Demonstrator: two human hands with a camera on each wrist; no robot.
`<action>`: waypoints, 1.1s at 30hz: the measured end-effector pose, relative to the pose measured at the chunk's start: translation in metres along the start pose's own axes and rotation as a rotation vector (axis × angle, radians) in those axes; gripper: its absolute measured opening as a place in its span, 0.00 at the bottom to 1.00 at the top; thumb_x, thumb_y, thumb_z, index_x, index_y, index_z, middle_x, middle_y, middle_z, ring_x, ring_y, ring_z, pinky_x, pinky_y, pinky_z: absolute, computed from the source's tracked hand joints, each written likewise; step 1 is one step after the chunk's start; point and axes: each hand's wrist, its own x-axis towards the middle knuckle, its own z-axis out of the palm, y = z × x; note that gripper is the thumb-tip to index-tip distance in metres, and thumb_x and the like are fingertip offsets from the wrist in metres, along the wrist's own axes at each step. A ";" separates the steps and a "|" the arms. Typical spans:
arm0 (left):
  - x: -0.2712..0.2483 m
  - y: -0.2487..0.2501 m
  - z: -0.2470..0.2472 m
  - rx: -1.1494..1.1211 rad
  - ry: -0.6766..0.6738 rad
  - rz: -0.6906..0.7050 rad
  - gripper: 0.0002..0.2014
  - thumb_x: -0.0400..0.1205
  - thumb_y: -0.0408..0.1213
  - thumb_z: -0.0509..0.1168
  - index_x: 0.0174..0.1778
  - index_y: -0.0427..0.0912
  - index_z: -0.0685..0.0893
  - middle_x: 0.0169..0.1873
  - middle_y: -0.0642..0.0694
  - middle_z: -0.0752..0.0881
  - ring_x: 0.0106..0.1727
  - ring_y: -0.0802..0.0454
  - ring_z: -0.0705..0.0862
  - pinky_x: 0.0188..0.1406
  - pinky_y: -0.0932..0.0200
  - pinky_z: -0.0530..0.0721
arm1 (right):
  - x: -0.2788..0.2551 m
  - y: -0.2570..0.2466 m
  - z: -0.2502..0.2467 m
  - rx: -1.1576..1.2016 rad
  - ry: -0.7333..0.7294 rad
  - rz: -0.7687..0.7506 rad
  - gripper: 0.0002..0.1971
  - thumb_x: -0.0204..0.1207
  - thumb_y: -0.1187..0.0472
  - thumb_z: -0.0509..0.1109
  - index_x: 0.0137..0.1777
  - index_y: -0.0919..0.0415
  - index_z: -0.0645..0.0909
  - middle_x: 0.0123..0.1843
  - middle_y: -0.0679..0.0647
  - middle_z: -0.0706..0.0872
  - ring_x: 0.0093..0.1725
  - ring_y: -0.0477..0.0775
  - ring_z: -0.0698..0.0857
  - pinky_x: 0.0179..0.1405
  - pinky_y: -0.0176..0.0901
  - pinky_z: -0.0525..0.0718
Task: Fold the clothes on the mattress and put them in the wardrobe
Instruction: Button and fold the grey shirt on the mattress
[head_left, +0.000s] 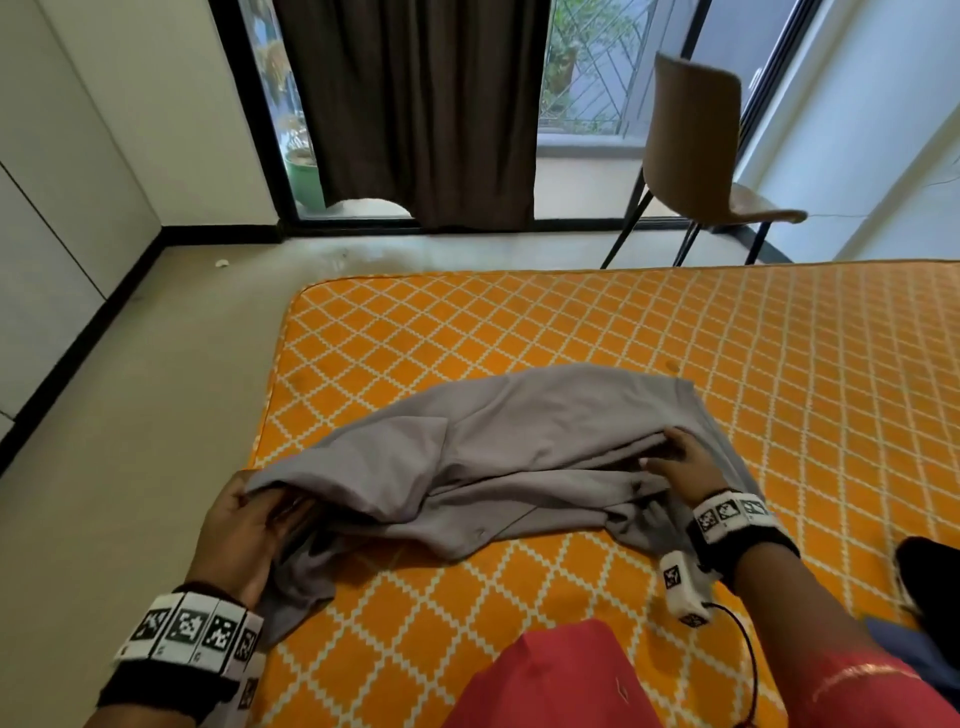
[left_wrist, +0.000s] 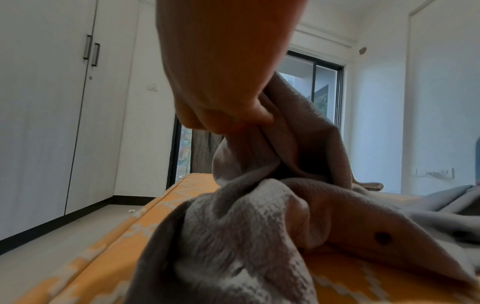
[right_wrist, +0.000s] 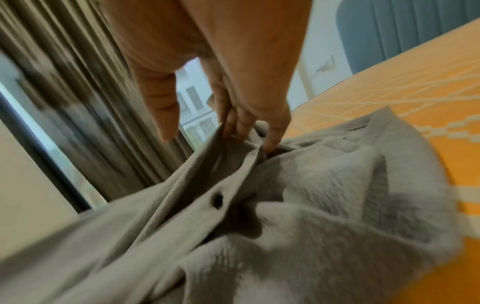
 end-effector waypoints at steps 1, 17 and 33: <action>-0.001 0.004 0.001 -0.008 0.021 0.048 0.09 0.84 0.24 0.61 0.59 0.23 0.77 0.52 0.31 0.85 0.46 0.46 0.90 0.39 0.57 0.90 | -0.002 0.003 -0.008 0.116 0.015 -0.043 0.32 0.73 0.73 0.75 0.77 0.69 0.70 0.72 0.58 0.77 0.72 0.60 0.75 0.63 0.49 0.76; -0.015 -0.001 -0.016 -0.479 0.139 -0.259 0.36 0.80 0.69 0.57 0.76 0.47 0.74 0.71 0.45 0.78 0.67 0.42 0.79 0.66 0.39 0.78 | -0.140 0.036 -0.060 1.424 0.193 0.111 0.26 0.56 0.44 0.79 0.52 0.56 0.81 0.37 0.51 0.88 0.31 0.45 0.85 0.31 0.35 0.83; -0.009 -0.063 -0.085 -0.141 0.351 -0.365 0.21 0.83 0.39 0.63 0.68 0.31 0.79 0.63 0.29 0.81 0.65 0.30 0.79 0.66 0.34 0.77 | -0.170 0.115 -0.032 -0.350 0.320 0.093 0.10 0.71 0.51 0.75 0.37 0.56 0.83 0.40 0.61 0.87 0.44 0.66 0.85 0.41 0.50 0.81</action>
